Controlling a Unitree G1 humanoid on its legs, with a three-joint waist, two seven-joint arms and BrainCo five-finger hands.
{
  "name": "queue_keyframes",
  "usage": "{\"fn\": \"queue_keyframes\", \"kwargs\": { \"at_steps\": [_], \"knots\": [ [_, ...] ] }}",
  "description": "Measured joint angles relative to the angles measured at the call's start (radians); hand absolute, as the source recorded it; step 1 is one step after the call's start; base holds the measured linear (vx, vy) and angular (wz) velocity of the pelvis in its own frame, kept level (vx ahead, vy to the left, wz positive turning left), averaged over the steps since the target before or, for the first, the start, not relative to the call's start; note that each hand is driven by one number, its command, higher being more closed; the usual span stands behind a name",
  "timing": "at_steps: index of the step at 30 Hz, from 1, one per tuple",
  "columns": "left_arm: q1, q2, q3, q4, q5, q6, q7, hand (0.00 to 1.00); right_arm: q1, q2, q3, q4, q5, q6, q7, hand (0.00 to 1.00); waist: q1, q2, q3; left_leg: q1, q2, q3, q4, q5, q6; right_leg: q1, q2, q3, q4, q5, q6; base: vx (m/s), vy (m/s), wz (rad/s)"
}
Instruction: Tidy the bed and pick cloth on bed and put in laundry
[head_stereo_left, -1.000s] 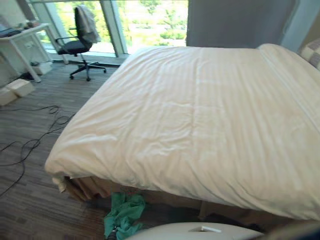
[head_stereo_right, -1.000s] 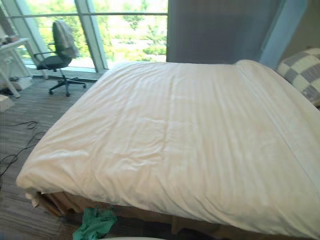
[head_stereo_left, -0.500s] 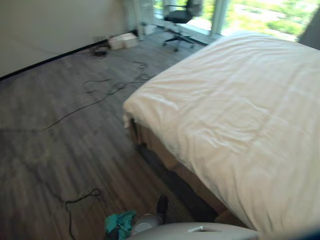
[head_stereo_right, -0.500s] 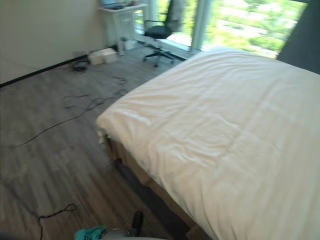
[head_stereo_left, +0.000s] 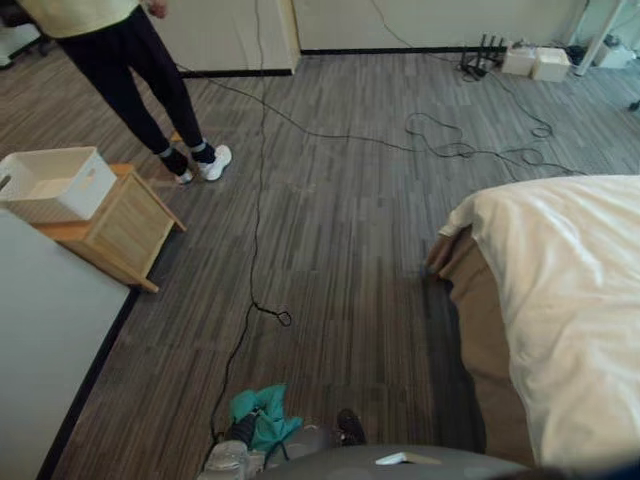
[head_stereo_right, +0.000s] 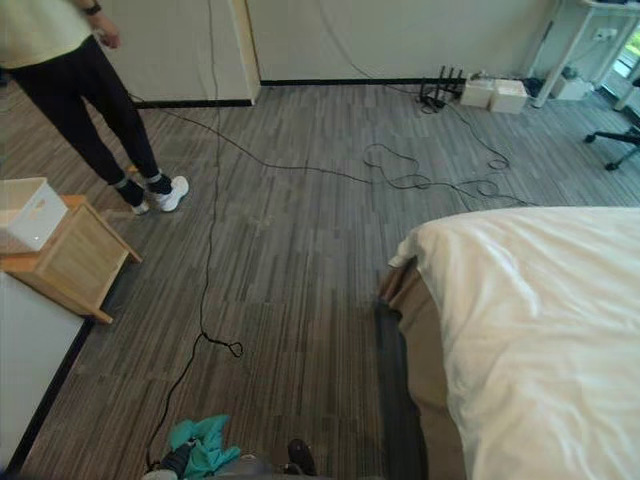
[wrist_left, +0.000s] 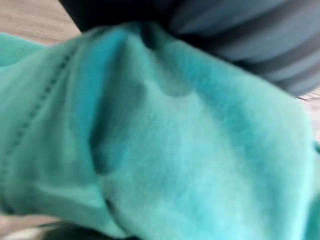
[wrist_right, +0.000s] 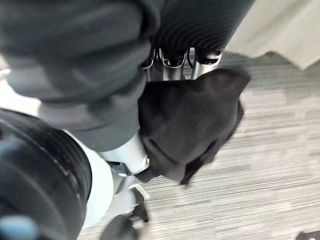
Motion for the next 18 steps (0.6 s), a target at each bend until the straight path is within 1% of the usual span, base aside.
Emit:
{"fn": "queue_keyframes", "kwargs": {
  "at_steps": [1,2,4,5,6,7,8,9,10,11,16,18],
  "knots": [
    [-0.009,0.001,-0.003,0.005,0.0,0.0,-0.022,1.0,0.004,-0.001,0.001,-0.001,0.032,-0.012,0.0,1.0,-0.002,0.006,0.004,0.015,0.001,-0.055,-0.012,0.006,-0.008,-0.039,0.045,0.105,0.002,-0.023,0.021,0.06,-0.009,1.25],
    [-0.014,0.002,-0.003,0.009,0.0,0.0,-0.03,1.0,0.006,-0.001,0.001,0.0,0.048,-0.017,0.001,1.0,-0.001,0.009,0.005,0.023,0.0,-0.082,-0.013,0.008,-0.012,-0.051,0.061,0.147,-0.003,-0.03,0.028,0.05,-0.006,1.42],
    [-0.025,0.003,-0.001,0.029,0.0,-0.001,-0.067,1.0,0.014,-0.005,0.004,-0.003,0.087,-0.031,0.004,1.0,0.002,0.01,0.01,0.065,-0.008,-0.174,-0.021,0.013,-0.019,-0.074,0.105,0.278,-0.071,-0.032,0.025,0.07,-0.006,1.39],
    [-0.025,0.004,0.0,0.028,0.0,-0.001,-0.073,1.0,0.017,-0.005,0.006,-0.003,0.098,-0.031,0.004,1.0,0.003,0.007,0.008,0.073,-0.011,-0.194,-0.022,0.013,-0.02,-0.078,0.114,0.311,-0.091,-0.032,0.026,0.11,-0.009,1.22],
    [-0.021,0.007,0.008,0.028,0.001,-0.001,-0.09,1.0,0.023,-0.006,0.012,-0.003,0.122,-0.031,0.003,1.0,0.006,-0.003,0.003,0.089,-0.023,-0.225,-0.031,0.016,-0.027,-0.088,0.117,0.37,-0.122,-0.029,0.027,0.12,-0.02,1.02],
    [-0.016,0.006,0.024,0.028,0.002,-0.001,-0.1,1.0,0.024,-0.008,0.014,-0.003,0.143,-0.027,0.003,1.0,0.009,-0.011,0.003,0.105,-0.032,-0.233,-0.047,0.017,-0.029,-0.09,0.109,0.395,-0.15,-0.023,0.036,0.13,-0.047,0.86],
    [-0.012,0.006,0.028,0.028,0.002,-0.001,-0.101,1.0,0.024,-0.01,0.014,-0.003,0.152,-0.026,0.003,1.0,0.01,-0.014,0.004,0.113,-0.036,-0.229,-0.056,0.018,-0.031,-0.089,0.103,0.398,-0.162,-0.021,0.037,0.12,-0.076,0.5],
    [-0.002,0.005,0.031,0.027,0.002,0.0,-0.101,1.0,0.023,-0.019,0.013,-0.007,0.174,-0.023,0.005,1.0,0.017,-0.022,-0.003,0.121,-0.043,-0.224,-0.072,0.022,-0.038,-0.096,0.097,0.406,-0.183,-0.012,0.031,0.09,-0.103,-0.05],
    [0.007,0.003,0.044,0.026,0.002,0.0,-0.1,1.0,0.007,-0.025,0.012,-0.033,0.2,-0.018,0.006,1.0,0.031,-0.023,-0.006,0.12,-0.047,-0.205,-0.081,0.025,-0.042,-0.109,0.1,0.421,-0.206,-0.01,0.029,0.05,-0.075,-0.16],
    [0.022,0.003,0.057,0.05,0.012,-0.022,-0.1,1.0,-0.118,-0.059,0.044,-0.037,0.221,0.05,0.004,1.0,0.031,-0.054,-0.013,0.162,-0.004,-0.206,-0.126,0.08,-0.084,-0.015,0.186,0.394,-0.411,0.062,-0.037,0.02,-0.042,-0.21],
    [0.022,0.003,0.057,0.05,0.012,-0.022,-0.1,1.0,-0.117,-0.058,0.043,-0.037,0.221,0.048,0.004,1.0,0.03,-0.054,-0.013,0.158,-0.003,-0.203,-0.126,0.078,-0.087,-0.015,0.187,0.397,-0.419,0.062,-0.037,0.0,0.0,0.0],
    [0.027,0.002,0.062,0.051,0.012,-0.029,-0.1,1.0,-0.115,-0.054,0.041,-0.035,0.223,0.03,0.004,1.0,0.03,-0.054,-0.013,0.149,0.0,-0.201,-0.126,0.075,-0.091,-0.019,0.193,0.403,-0.434,0.07,-0.043,0.0,-0.002,-0.06]
  ]
}}
